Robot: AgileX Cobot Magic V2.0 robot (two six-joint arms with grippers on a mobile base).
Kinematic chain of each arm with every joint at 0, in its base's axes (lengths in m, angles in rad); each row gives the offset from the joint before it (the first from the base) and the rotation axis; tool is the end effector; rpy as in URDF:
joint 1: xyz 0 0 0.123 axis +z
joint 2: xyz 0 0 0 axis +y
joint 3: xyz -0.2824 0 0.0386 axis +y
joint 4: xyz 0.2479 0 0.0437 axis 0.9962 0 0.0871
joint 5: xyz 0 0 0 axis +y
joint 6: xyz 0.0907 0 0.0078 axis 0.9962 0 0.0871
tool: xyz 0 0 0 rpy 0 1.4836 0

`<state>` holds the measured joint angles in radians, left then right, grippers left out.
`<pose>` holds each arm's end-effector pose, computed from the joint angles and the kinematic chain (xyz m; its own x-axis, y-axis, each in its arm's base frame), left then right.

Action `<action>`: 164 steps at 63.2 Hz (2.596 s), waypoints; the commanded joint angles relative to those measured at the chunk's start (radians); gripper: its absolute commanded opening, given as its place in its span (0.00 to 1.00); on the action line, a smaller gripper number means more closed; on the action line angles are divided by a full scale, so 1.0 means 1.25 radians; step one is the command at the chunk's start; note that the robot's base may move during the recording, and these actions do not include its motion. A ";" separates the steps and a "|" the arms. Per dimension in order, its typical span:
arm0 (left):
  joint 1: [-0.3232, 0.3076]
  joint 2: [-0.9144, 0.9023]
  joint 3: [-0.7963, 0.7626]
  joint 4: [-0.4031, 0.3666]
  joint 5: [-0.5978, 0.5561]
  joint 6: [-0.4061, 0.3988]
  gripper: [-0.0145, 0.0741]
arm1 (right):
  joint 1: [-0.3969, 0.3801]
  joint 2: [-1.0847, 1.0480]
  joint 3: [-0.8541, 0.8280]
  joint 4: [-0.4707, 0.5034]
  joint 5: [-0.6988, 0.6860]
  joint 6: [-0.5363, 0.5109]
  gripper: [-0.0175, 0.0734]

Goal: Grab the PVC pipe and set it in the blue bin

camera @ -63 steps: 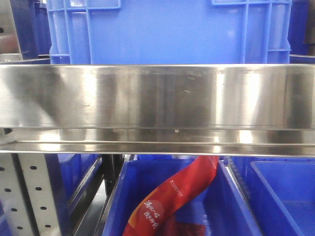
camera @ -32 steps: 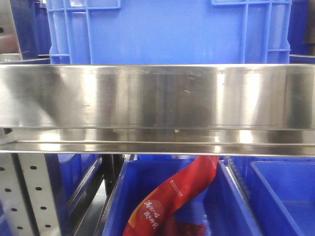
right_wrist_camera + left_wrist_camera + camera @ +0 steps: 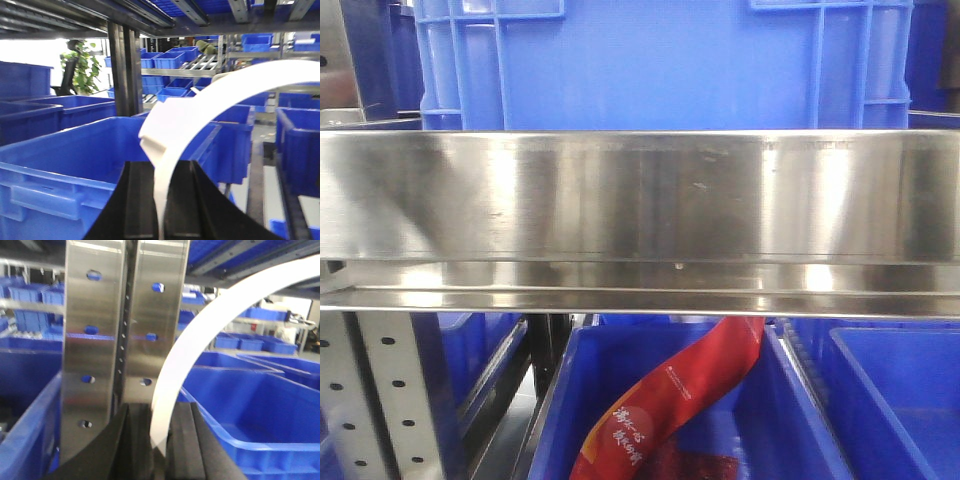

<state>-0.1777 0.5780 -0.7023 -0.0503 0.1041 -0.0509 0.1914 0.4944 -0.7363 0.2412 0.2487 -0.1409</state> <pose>0.1137 -0.0209 0.3934 0.0868 -0.1180 -0.9892 0.1916 0.9764 -0.0996 0.0878 0.0225 0.4006 0.0622 0.1066 -0.9923 -0.2543 0.9632 0.0876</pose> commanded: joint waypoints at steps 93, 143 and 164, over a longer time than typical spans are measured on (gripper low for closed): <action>-0.276 0.829 -0.837 -0.046 0.330 0.016 0.04 | 0.168 0.750 -0.631 0.041 0.188 -0.009 0.07; -0.276 0.831 -0.837 -0.046 0.350 0.016 0.57 | 0.160 0.750 -0.631 0.041 0.215 -0.009 0.55; -0.276 0.813 -0.837 -0.041 0.354 0.016 0.54 | 0.160 0.731 -0.631 -0.001 0.220 -0.009 0.47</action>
<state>-0.5157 1.6184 -1.7389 -0.0993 0.5490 -0.0266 0.3979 1.4350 -1.5175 0.2597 0.5372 -0.1461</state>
